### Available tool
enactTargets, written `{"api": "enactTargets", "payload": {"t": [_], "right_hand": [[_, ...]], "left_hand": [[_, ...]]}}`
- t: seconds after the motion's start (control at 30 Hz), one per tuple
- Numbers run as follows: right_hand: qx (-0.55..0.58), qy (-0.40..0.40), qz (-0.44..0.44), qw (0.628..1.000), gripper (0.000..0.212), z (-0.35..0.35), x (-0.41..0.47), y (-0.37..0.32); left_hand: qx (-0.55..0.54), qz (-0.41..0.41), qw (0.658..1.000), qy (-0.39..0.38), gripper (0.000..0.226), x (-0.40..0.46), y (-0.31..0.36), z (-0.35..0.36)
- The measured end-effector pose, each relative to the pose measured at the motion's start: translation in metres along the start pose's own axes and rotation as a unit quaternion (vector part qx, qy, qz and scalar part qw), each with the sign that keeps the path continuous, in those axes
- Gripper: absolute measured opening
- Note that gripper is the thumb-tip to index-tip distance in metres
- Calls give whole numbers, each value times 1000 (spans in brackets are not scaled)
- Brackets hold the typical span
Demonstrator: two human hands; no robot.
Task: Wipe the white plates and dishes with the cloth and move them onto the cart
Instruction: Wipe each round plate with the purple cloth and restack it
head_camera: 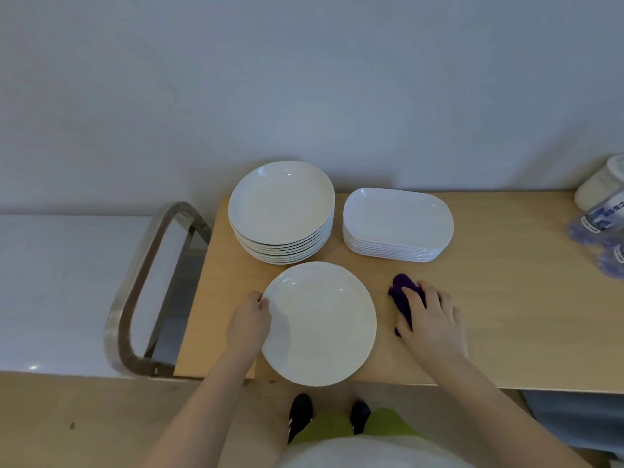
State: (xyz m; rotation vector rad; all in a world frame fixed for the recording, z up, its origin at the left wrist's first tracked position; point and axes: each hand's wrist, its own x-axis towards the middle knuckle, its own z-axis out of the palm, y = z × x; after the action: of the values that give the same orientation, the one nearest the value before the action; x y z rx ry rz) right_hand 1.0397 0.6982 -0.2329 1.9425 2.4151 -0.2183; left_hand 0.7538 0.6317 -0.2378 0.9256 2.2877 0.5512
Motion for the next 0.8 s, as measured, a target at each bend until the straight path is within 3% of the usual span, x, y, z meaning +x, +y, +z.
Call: {"api": "enactTargets", "payload": {"t": [0.27,0.4,0.47,0.57,0.7,0.8], "right_hand": [[43,70,-16,996,26,-34,5,-21],[149,117,-94,977,25,-73,30,-55],[218,131,-104,961,26,-88,51,-82],[254,92,-78,960,26,-98,93,-122],[180,27,-33,983,40,-96,135,-157],[190,-10,20,982,43,-91,149,-167]], "left_hand": [[48,-20,998,-22,17,2,8,-17],[37,-7,987,158,22,6,26,-51],[-2,11,979,205,19,19,41,-70],[-40,27,979,200,28,48,63,-88],[1,28,989,143,46,81,77,-95],[13,33,992,118,42,97,75,-96]]}}
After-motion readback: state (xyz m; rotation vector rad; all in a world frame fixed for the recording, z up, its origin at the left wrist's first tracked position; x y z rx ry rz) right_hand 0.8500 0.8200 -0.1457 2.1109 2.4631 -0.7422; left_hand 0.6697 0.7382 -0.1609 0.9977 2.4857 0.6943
